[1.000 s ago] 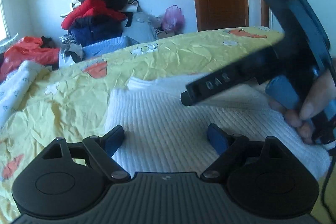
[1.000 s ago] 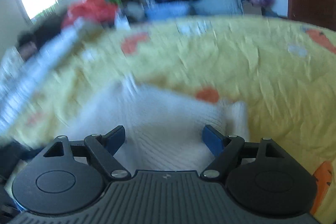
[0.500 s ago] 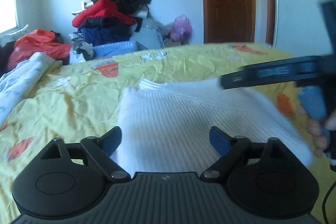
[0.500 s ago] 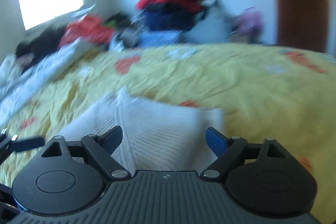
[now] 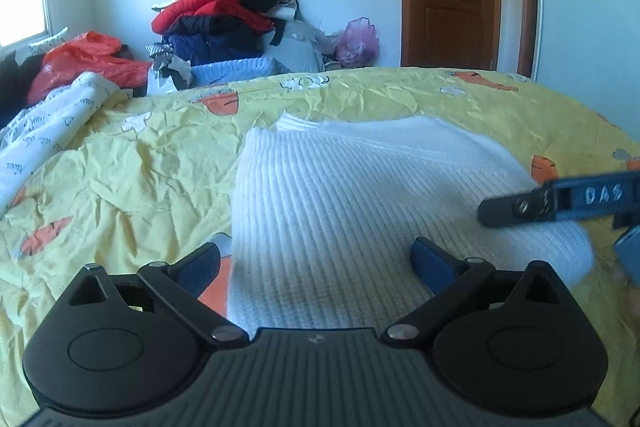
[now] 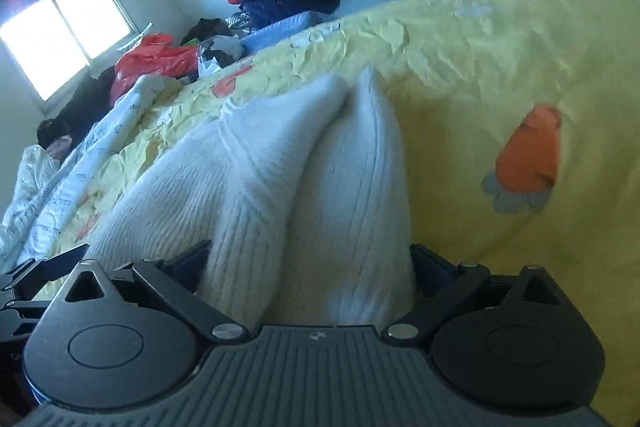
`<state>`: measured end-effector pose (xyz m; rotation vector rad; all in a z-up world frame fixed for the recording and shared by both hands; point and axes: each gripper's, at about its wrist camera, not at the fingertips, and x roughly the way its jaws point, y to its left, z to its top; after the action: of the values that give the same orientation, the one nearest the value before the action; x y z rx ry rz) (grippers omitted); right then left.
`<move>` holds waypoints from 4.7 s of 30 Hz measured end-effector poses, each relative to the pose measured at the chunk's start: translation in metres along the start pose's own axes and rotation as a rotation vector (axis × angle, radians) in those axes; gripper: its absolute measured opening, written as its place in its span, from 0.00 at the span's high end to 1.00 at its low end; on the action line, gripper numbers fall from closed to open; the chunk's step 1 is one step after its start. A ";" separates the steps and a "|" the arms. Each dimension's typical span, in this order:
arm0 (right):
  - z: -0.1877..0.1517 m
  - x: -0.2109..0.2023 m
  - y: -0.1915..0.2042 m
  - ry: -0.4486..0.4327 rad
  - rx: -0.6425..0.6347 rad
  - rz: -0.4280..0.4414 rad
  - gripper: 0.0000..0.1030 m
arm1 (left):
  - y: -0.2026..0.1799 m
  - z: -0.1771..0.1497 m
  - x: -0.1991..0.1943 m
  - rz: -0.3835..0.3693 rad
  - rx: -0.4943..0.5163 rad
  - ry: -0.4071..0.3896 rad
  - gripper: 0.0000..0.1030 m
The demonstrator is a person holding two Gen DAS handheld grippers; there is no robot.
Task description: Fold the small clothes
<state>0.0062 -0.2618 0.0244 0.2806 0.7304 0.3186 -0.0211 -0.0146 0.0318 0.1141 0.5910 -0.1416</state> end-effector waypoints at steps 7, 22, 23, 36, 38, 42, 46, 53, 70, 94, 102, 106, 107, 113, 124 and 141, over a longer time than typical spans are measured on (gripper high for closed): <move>0.018 -0.026 0.024 -0.110 -0.059 0.034 0.06 | 0.000 -0.001 0.000 -0.002 -0.010 0.000 0.00; 0.007 0.019 0.037 -0.007 -0.179 0.053 0.03 | 0.002 -0.003 0.001 -0.020 -0.025 -0.003 0.00; 0.010 0.017 0.039 0.007 -0.176 0.052 0.03 | 0.003 -0.003 -0.001 -0.021 -0.030 -0.001 0.00; 0.016 -0.015 -0.060 0.181 0.281 0.233 0.01 | 0.110 -0.014 0.046 -0.445 -0.636 0.279 0.02; 0.006 0.000 -0.054 0.243 0.280 0.259 0.03 | 0.102 -0.013 0.052 -0.456 -0.632 0.272 0.02; 0.001 0.005 -0.029 0.224 0.172 0.271 0.09 | 0.096 -0.005 0.057 -0.452 -0.641 0.291 0.26; 0.011 -0.006 -0.024 0.227 0.158 0.307 0.35 | 0.093 0.008 0.035 -0.420 -0.593 0.261 0.45; -0.002 -0.063 -0.026 0.202 0.139 0.420 0.40 | 0.087 -0.002 -0.021 -0.449 -0.467 0.240 0.45; -0.010 -0.109 0.018 -0.021 0.039 0.311 0.24 | 0.023 -0.004 -0.093 -0.250 -0.012 -0.046 0.18; -0.098 -0.159 0.041 -0.027 -0.258 -0.092 0.05 | 0.117 -0.041 -0.159 0.419 0.039 -0.215 0.05; -0.129 -0.099 0.053 0.063 -0.204 -0.279 0.03 | 0.025 -0.074 -0.107 0.094 -0.037 -0.033 0.04; -0.131 -0.080 0.064 0.030 -0.241 -0.342 0.00 | 0.014 -0.075 -0.074 0.067 -0.117 0.070 0.04; -0.131 -0.077 0.065 0.024 -0.236 -0.345 0.00 | 0.013 -0.076 -0.068 0.058 -0.131 0.083 0.04; -0.135 -0.068 0.066 -0.017 -0.193 -0.359 0.00 | 0.010 -0.090 -0.055 0.088 -0.123 0.122 0.00; -0.139 -0.067 0.065 -0.042 -0.187 -0.366 0.00 | 0.010 -0.088 -0.054 0.078 -0.119 0.124 0.00; -0.140 -0.067 0.066 -0.043 -0.188 -0.367 0.00 | 0.007 -0.091 -0.057 0.044 -0.097 0.123 0.00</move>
<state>-0.1492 -0.2073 -0.0107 -0.0263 0.6887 0.0311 -0.1164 0.0113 -0.0102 0.0424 0.7164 -0.0631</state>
